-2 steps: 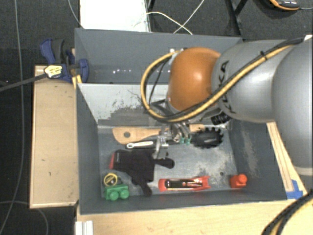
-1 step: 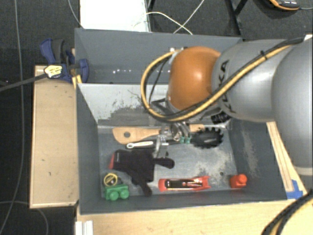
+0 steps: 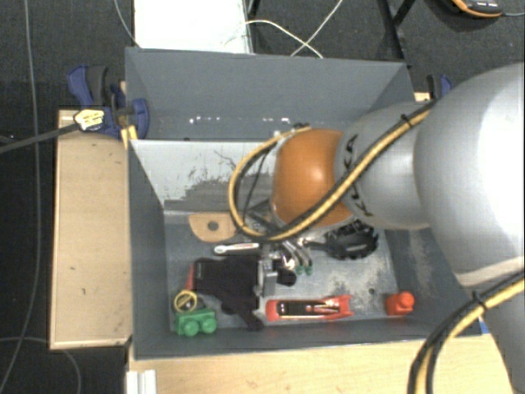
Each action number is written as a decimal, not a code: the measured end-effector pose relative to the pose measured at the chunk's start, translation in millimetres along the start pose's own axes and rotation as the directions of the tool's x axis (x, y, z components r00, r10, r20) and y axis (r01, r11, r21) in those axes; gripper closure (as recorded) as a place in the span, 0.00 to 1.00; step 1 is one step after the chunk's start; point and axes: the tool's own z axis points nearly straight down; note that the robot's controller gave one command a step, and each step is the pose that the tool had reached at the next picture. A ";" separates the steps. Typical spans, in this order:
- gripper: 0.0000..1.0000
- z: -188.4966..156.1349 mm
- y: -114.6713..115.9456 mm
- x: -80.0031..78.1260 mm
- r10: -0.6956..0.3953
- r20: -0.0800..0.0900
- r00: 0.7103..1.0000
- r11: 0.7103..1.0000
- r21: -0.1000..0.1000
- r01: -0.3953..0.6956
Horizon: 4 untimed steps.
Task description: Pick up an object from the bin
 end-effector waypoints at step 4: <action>1.00 -103.0 6.6 14.9 -0.480 -0.002 0.877 0.877 -0.002 0.480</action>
Offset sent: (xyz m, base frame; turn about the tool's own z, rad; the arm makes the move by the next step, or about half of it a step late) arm -0.0201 0.0096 -0.0008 -0.5244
